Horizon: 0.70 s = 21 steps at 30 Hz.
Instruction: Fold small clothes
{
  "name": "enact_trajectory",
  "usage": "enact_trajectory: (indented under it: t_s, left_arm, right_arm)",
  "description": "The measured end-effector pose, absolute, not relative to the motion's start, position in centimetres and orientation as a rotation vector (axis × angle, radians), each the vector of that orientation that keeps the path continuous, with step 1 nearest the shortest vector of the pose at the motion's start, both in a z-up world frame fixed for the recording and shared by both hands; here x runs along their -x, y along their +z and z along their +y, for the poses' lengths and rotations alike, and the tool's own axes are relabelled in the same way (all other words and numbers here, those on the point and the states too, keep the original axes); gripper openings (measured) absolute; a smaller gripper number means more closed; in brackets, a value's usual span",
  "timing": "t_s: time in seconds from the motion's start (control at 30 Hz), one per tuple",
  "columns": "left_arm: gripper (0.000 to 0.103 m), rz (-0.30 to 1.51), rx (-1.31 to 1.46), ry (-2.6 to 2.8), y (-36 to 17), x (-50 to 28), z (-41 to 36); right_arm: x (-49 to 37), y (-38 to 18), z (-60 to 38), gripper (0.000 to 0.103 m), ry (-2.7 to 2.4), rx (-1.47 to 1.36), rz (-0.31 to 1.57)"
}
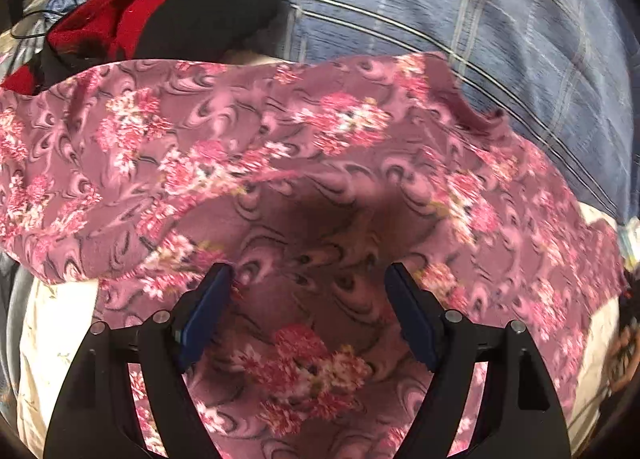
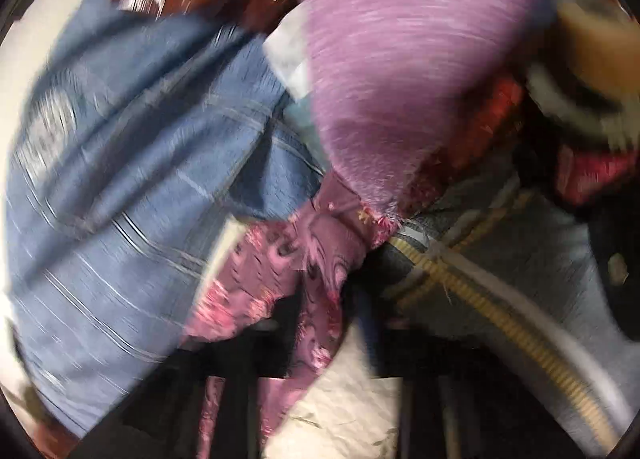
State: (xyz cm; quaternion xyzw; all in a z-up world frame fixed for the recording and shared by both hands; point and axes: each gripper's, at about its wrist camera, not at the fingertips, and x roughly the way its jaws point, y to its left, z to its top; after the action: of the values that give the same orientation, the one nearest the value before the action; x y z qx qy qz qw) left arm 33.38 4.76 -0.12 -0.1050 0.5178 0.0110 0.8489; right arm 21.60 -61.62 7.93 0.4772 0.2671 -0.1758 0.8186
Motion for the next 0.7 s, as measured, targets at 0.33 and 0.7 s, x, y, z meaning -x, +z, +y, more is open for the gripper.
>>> enact_trajectory:
  t_s: [0.33, 0.7]
  left_arm:
    - [0.08, 1.015, 0.293, -0.086, 0.6, -29.6, 6.7]
    - [0.08, 1.023, 0.296, -0.161, 0.7, -27.8, 5.2]
  right_arm:
    - [-24.0, 9.9, -59.3, 0.009, -0.494, -0.806, 0.54]
    - [-22.2, 17.0, -46.2, 0.009, -0.345, -0.463, 0.559]
